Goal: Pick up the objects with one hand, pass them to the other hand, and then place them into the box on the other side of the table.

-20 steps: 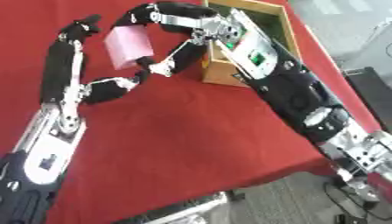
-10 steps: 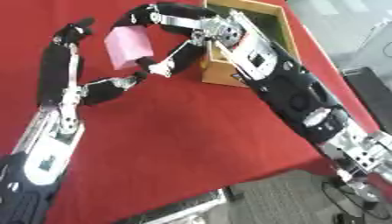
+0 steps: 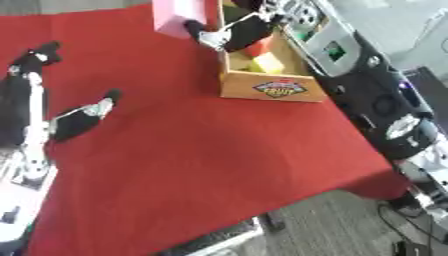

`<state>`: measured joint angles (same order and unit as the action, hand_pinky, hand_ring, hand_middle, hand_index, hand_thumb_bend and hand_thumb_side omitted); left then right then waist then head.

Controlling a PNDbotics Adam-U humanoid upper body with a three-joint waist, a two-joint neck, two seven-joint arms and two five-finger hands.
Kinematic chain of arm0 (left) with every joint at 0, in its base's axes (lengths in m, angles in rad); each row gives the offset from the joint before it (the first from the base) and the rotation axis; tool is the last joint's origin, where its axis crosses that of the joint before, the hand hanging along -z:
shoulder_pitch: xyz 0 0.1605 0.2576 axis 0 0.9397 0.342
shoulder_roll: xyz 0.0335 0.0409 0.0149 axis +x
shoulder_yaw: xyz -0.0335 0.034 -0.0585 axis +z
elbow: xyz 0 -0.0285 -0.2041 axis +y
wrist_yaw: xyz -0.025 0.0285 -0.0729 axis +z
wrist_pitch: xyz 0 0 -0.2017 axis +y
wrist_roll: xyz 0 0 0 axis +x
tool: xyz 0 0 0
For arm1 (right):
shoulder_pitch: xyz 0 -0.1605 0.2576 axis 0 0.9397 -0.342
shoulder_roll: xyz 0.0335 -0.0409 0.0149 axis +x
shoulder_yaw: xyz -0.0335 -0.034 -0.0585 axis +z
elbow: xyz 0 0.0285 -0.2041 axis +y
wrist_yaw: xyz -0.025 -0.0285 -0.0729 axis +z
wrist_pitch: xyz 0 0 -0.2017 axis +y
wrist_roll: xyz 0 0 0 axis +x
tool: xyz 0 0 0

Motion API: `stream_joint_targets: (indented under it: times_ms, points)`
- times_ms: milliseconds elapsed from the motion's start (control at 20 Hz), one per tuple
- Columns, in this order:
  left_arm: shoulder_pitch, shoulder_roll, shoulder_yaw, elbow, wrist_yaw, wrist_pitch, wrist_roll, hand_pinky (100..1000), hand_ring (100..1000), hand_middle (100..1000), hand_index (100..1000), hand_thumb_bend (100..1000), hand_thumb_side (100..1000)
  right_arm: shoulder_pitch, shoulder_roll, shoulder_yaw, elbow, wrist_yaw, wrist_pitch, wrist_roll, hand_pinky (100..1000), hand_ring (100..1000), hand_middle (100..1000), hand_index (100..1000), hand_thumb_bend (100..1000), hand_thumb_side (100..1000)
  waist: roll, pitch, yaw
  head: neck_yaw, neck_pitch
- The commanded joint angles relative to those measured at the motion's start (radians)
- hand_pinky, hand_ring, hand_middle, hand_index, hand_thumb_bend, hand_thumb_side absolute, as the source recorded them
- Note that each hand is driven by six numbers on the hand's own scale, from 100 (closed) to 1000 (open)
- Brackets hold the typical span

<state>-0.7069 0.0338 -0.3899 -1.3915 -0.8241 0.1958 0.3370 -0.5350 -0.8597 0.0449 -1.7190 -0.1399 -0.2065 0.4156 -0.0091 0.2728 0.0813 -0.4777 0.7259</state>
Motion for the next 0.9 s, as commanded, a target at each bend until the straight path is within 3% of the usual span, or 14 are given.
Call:
stream_joint_targets:
  times_ms: [50, 200, 350, 600, 900]
  points:
    - [0.026, 0.090, 0.025, -0.113, 0.040, 0.024, -0.023, 760, 754, 666, 867, 682, 480, 0.023, -0.089, -0.068, -0.008, -0.063, 0.026, -0.031, 879, 892, 474, 650, 100, 320, 0.010, -0.026, 0.001, -0.048, -0.039]
    - [0.078, 0.178, 0.045, -0.204, 0.075, 0.042, -0.051, 780, 763, 677, 855, 663, 482, 0.074, -0.136, -0.122, 0.014, -0.091, 0.030, -0.063, 872, 891, 473, 648, 100, 273, 0.027, -0.027, 0.004, -0.089, -0.069]
    - [0.118, 0.267, 0.069, -0.286, 0.106, 0.045, -0.072, 793, 768, 684, 858, 662, 474, 0.108, -0.164, -0.161, 0.048, -0.095, 0.026, -0.094, 874, 896, 475, 652, 100, 331, 0.038, -0.027, 0.006, -0.115, -0.089]
    - [0.183, 0.363, 0.124, -0.404, 0.181, 0.060, -0.064, 791, 760, 682, 861, 629, 475, 0.148, -0.196, -0.192, 0.089, -0.105, -0.009, -0.123, 871, 899, 477, 653, 100, 292, 0.044, -0.023, 0.008, -0.145, -0.103]
    - [0.312, 0.464, 0.216, -0.548, 0.281, 0.085, 0.049, 792, 756, 675, 856, 614, 468, 0.195, -0.218, -0.212, 0.198, -0.049, -0.059, -0.148, 872, 918, 498, 673, 100, 254, 0.048, -0.012, 0.020, -0.186, -0.115]
